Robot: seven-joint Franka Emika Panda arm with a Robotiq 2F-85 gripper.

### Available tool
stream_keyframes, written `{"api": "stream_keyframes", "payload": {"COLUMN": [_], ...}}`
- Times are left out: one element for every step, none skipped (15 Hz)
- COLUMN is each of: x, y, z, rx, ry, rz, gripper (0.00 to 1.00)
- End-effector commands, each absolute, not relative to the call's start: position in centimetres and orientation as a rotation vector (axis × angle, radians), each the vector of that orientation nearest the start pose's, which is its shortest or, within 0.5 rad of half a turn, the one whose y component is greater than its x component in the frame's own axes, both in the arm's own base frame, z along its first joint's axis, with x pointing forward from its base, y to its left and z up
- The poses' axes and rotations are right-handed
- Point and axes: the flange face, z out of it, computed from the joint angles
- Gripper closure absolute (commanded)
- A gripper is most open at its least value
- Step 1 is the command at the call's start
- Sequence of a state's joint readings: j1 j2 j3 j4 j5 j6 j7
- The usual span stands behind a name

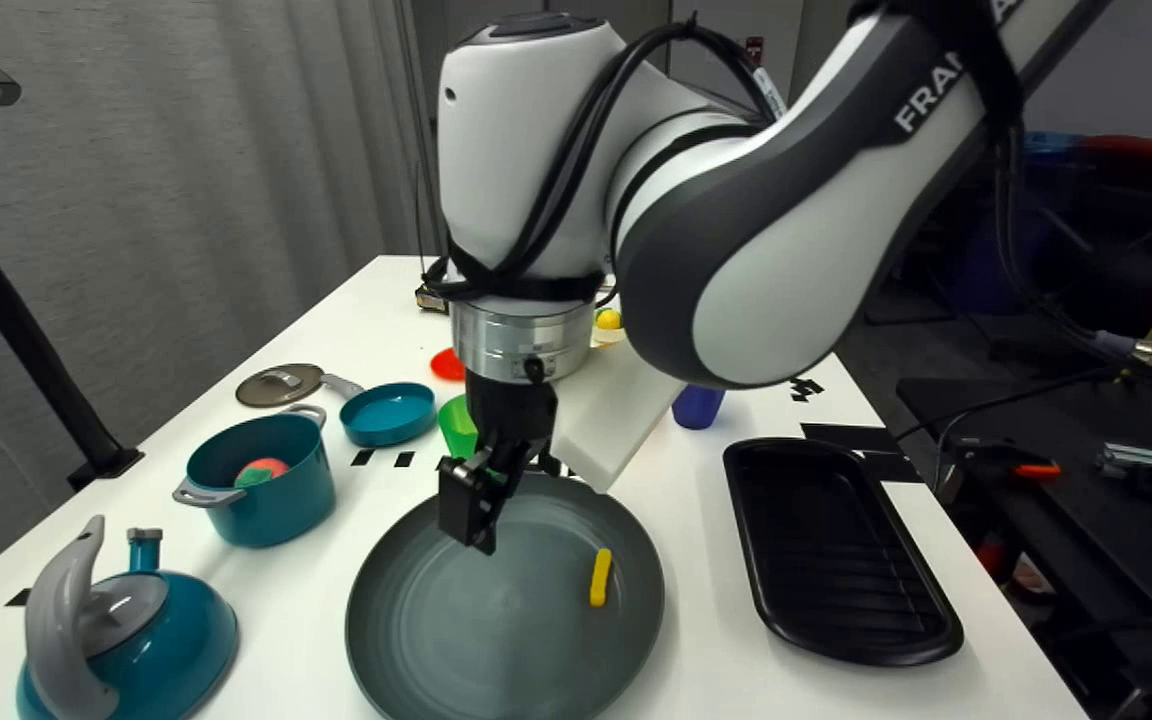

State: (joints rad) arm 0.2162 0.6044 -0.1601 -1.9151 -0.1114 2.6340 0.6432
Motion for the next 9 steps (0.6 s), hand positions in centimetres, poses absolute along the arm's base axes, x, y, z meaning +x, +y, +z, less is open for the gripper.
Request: {"api": "stream_keyframes", "payload": {"x": [60.3, 59.7, 59.1, 58.5, 58.2, 57.9, 57.8, 57.7, 58.0], "y": [5.0, 5.2, 5.6, 5.8, 5.2, 5.2, 5.0, 4.7, 4.3], "z": [19.3, 19.1, 19.1, 19.0, 18.8, 18.6, 18.3, 18.1, 17.8], "rx": [-3.14, -3.137, -3.132, -3.127, -3.122, -3.12, -3.119, -3.114, -3.106], "ry": [0.669, 0.673, 0.691, 0.698, 0.709, 0.726, 0.759, 0.795, 0.85], "rz": [-0.28, -0.284, -0.3, -0.308, -0.307, -0.303, -0.316, -0.315, -0.31], "gripper": [0.0, 0.0, 0.0, 0.0, 0.0, 0.0, 0.0, 0.0, 0.0]}}
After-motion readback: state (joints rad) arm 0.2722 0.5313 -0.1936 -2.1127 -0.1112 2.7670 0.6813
